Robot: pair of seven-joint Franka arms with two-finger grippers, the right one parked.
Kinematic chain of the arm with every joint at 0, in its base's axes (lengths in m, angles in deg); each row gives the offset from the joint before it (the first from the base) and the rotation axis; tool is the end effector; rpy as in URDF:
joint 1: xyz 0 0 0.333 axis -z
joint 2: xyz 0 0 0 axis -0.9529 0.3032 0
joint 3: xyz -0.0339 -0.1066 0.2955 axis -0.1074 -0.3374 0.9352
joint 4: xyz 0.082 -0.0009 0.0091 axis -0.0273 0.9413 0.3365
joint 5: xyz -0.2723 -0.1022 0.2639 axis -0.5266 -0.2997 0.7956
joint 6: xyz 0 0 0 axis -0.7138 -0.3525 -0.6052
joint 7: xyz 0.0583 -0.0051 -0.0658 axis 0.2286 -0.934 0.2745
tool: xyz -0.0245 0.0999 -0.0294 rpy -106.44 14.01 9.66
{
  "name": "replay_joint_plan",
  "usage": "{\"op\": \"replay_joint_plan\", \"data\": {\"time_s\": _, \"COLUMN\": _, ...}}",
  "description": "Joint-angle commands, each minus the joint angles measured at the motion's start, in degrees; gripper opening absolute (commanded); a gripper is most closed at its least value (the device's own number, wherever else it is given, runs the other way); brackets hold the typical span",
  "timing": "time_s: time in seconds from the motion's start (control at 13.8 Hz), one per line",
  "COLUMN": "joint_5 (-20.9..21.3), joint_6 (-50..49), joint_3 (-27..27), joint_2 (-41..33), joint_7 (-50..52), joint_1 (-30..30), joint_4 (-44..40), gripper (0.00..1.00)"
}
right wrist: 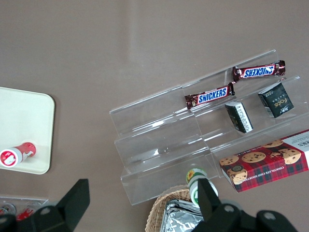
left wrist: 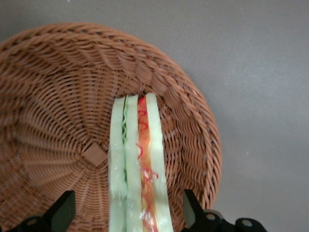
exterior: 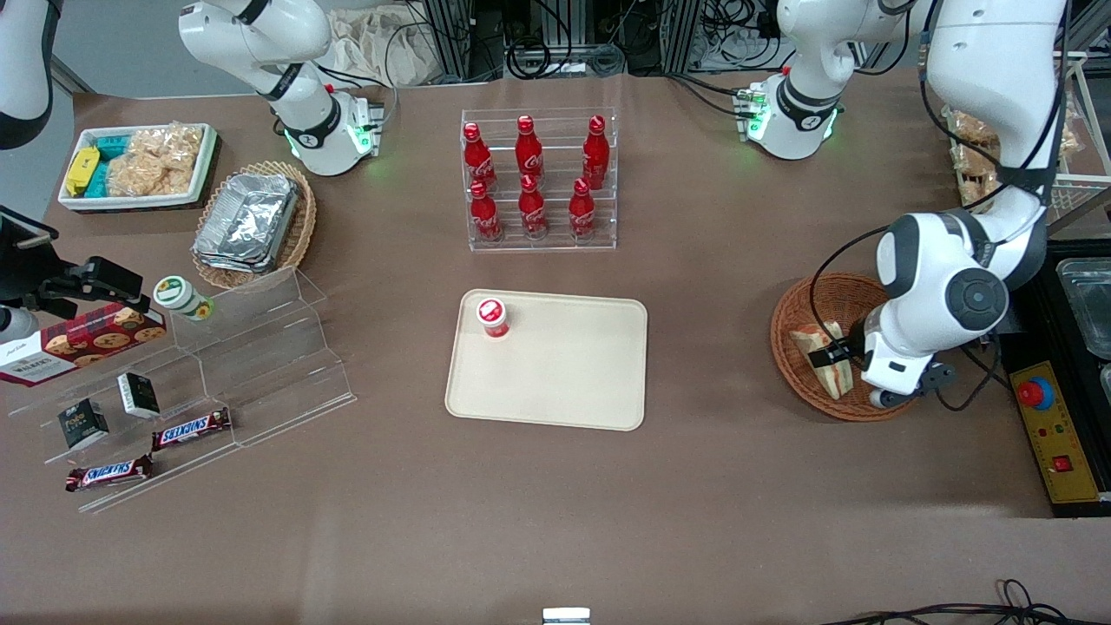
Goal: Place sandwich from basket to tray
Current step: 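Close the left gripper on the triangular sandwich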
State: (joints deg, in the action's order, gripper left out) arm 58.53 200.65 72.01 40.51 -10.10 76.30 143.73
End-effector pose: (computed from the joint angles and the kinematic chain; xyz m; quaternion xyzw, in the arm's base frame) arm 0.5803 -0.0387 0.2587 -0.9793 -0.1975 0.0428 0.0094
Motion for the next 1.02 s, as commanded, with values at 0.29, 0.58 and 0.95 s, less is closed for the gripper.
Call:
{"op": "replay_joint_plan", "data": {"time_s": 0.29, "joint_5": 0.8, "joint_6": 5.5, "joint_3": 0.2, "joint_2": 2.5, "joint_7": 4.7, "joint_1": 2.1, "joint_4": 1.3, "gripper": 0.68}}
{"op": "replay_joint_plan", "data": {"time_s": 0.58, "joint_5": 1.0, "joint_6": 3.0, "joint_3": 0.4, "joint_2": 0.2, "joint_7": 4.2, "joint_1": 2.1, "joint_4": 0.7, "gripper": 0.34}}
{"op": "replay_joint_plan", "data": {"time_s": 0.95, "joint_5": 4.6, "joint_6": -15.2, "joint_3": 0.1, "joint_2": -10.1, "joint_7": 3.9, "joint_1": 2.3, "joint_4": -6.7, "gripper": 0.34}}
